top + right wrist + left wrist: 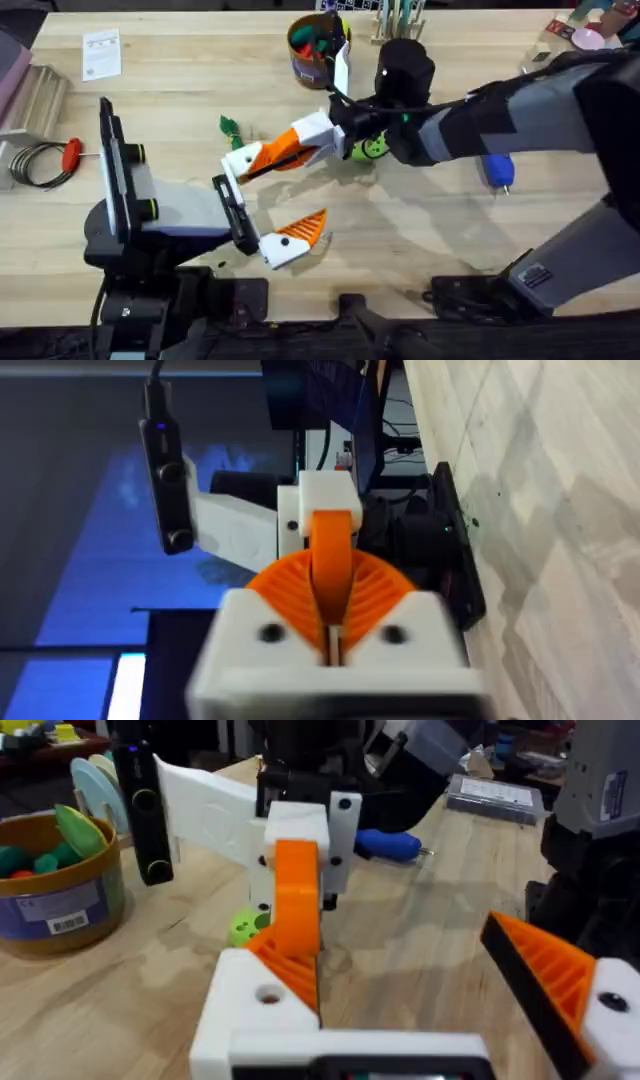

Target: Pick up the gripper from the table and insert it into the empty holder that is missing its gripper. Then pick up a screw, insert it into the mounting hole, and use the screwdriver to tighten it. Finally, clean up the table by picking up the vegetable and placing it into the bucket.

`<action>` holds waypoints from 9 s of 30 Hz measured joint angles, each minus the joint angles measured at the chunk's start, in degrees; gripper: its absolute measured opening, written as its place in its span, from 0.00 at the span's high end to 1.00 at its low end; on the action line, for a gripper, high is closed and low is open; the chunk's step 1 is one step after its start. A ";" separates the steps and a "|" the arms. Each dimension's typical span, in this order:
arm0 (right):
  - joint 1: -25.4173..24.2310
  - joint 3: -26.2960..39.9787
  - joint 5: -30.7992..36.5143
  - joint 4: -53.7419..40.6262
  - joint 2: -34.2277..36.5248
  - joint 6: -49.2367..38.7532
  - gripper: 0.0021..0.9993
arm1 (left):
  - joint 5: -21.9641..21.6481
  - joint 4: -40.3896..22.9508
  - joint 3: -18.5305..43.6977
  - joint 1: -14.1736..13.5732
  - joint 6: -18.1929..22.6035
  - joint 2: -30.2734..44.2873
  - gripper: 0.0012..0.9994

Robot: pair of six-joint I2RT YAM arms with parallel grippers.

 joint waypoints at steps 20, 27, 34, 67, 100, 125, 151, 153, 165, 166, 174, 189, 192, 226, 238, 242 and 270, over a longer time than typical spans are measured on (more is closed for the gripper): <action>1.04 0.42 3.48 -0.06 0.04 -0.10 0.13 | 1.81 -0.24 0.00 -0.44 0.02 0.00 0.01; -5.89 0.61 11.25 -38.97 -15.33 -18.45 0.13 | 1.84 -0.24 0.00 -0.44 0.03 0.00 0.01; -12.25 2.69 24.40 -70.80 -27.60 -34.45 0.13 | 1.97 -0.26 0.00 -0.44 0.04 0.02 0.01; -4.64 38.99 78.40 -119.74 -13.90 -37.69 0.13 | 1.97 -0.26 0.00 -0.44 0.04 0.00 0.01; -1.90 32.30 85.55 -110.07 -5.67 -19.32 0.27 | 1.99 -0.26 0.00 -0.44 0.02 0.02 0.01; -1.88 32.24 85.72 -108.68 -0.98 -18.93 0.44 | 1.99 -0.26 0.00 -0.44 0.04 0.02 0.01; -1.15 34.73 87.45 -110.47 -0.99 -18.69 0.45 | 1.97 -0.26 0.00 -0.44 0.03 0.01 0.01; -0.83 34.75 87.45 -109.87 -0.99 -18.69 0.45 | 1.98 -0.26 0.00 -0.44 0.04 0.02 0.01; -0.55 34.80 87.47 -110.05 0.72 -18.67 0.50 | 1.97 -0.26 0.00 -0.44 0.04 0.02 0.01; -0.55 34.80 87.47 -110.05 0.76 -18.67 0.51 | 1.98 -0.26 0.00 -0.44 0.04 0.02 0.01; -0.55 34.80 87.84 -110.05 0.76 -18.66 0.67 | 1.97 -0.26 0.00 -0.44 0.03 0.02 0.01; -0.55 34.80 88.31 -110.06 0.76 -18.51 0.96 | 1.98 -0.26 0.00 -0.44 0.03 0.01 0.01; -0.55 34.80 88.32 -110.07 0.76 -18.51 0.99 | 1.99 -0.26 0.00 -0.44 0.03 0.00 0.01; 0.60 64.46 78.84 -136.72 -12.14 -64.63 1.00 | 1.97 -0.26 0.00 -0.44 0.04 0.02 0.01; 2.90 64.46 70.15 -141.05 -12.13 -88.04 1.00 | 1.98 -0.26 0.00 -0.44 0.04 0.00 0.01; 5.90 64.46 69.77 -138.44 -12.13 -91.64 1.00 | 1.99 -0.26 0.00 -0.44 0.04 0.01 0.01; 21.90 74.10 69.31 -137.68 -2.36 -99.42 1.00 | 1.99 -0.26 0.00 -0.44 0.03 0.00 0.01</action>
